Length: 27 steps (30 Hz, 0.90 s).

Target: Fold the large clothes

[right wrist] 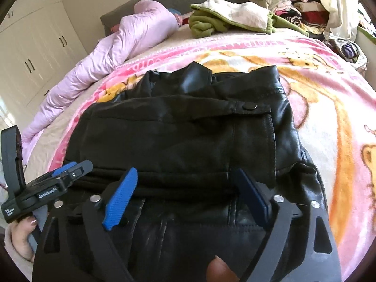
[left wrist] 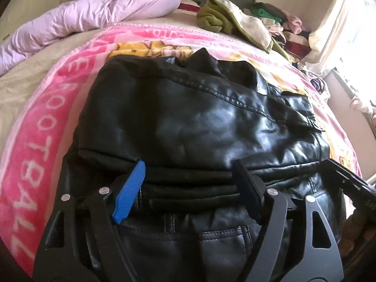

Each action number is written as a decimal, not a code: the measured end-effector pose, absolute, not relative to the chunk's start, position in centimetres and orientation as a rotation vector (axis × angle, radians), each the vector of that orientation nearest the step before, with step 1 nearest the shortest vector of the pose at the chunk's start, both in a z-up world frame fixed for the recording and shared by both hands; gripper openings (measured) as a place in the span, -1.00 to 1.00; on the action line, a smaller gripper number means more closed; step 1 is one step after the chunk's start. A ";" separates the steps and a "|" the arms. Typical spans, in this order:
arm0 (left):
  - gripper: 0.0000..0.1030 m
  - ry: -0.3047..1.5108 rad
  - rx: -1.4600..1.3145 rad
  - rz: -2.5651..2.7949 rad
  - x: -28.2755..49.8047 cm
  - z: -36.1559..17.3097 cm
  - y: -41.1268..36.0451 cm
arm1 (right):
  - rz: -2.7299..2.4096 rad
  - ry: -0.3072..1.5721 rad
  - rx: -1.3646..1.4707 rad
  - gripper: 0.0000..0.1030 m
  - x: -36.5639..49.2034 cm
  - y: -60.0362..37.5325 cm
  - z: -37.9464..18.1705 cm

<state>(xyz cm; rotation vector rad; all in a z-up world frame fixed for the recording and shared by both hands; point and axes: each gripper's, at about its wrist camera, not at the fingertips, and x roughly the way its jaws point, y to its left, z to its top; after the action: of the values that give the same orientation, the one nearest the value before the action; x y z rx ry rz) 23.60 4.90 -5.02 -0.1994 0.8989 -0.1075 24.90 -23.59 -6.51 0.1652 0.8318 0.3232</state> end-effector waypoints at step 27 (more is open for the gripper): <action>0.81 0.840 -0.178 -0.042 20.8 -3.1 5.0 | 0.318 0.771 0.194 0.91 21.5 -24.7 -4.1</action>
<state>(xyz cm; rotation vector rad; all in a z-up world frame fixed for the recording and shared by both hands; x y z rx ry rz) 20.79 4.97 -3.14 -0.1778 0.8395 -0.0418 21.49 -24.71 -4.08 0.1942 0.7707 0.3177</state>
